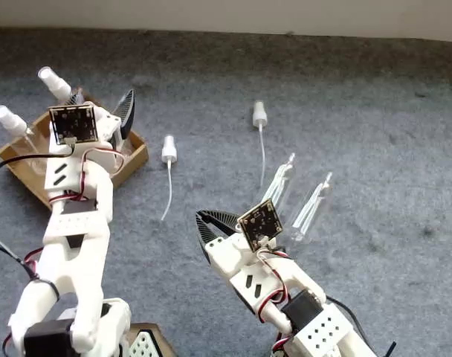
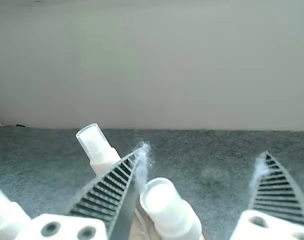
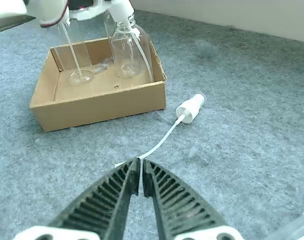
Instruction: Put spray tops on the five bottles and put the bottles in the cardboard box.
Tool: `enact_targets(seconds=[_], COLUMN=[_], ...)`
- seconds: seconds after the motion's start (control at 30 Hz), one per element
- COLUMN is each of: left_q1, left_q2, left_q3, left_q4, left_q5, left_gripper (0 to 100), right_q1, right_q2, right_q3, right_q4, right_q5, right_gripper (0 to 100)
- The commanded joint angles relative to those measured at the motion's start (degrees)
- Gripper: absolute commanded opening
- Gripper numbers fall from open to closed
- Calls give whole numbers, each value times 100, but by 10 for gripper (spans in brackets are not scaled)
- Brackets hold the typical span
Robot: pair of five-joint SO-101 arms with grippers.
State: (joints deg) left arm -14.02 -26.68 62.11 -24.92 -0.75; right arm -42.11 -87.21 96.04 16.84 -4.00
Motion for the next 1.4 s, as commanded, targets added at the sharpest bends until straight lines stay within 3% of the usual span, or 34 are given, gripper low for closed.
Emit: enact_targets(seconds=[0.0, 0.37, 0.63, 0.8, 0.97, 1.13, 1.37], left_q1=[110, 136, 840, 1174, 1288, 1938, 2782], left_q2=[-391, -2026, -3714, -4084, -4119, -4119, -4066], left_q3=[-171, -171, -180, -180, -154, -127, -119], left_q4=[193, 1284, 3552, 4510, 5336, 6286, 6374], left_q5=[-35, -9, -18, -18, -9, -9, -9], left_gripper=[299, 295, 294, 294, 294, 294, 294], right_q1=[-40, -40, 136, 919, 2158, 2905, 4242], right_q2=[57, 57, 40, 31, 31, 31, 31], right_q3=[813, 813, 813, 813, 646, 374, -620], right_q4=[13, 13, 13, -13, 4, 242, 1182], right_q5=[79, 79, 53, 44, 35, -334, -738], right_gripper=[9, 9, 9, 9, 9, 11, 13])
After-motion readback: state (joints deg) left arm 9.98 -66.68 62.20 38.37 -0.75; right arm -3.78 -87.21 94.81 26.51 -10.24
